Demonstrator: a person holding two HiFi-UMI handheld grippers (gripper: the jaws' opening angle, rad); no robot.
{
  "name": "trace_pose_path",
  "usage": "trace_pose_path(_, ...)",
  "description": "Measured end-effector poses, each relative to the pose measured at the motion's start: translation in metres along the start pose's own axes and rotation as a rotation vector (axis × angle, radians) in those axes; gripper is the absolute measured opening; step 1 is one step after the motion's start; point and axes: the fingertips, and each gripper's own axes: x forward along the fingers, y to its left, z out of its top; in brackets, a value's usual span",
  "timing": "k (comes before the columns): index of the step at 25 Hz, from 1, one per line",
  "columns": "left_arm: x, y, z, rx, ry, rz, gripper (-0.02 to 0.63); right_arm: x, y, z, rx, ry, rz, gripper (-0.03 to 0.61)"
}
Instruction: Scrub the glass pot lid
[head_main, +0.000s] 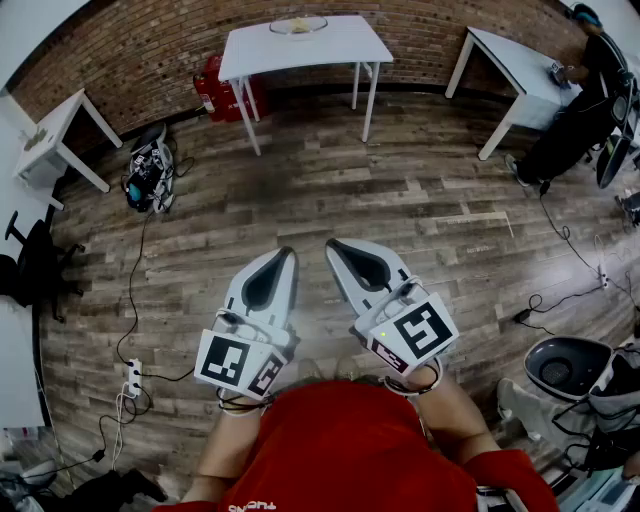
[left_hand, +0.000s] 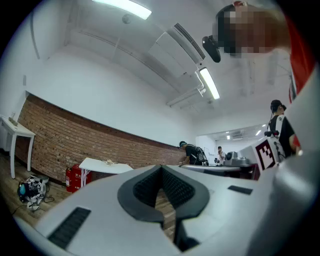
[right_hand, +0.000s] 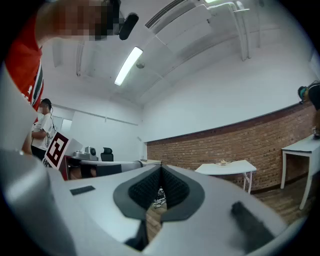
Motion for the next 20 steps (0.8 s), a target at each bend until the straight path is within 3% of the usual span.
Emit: trace_pose_path(20,0.040,-0.013,-0.002,0.019,-0.003,0.034,0.017,-0.023,-0.052,0.005,0.010,-0.029,-0.005,0.031)
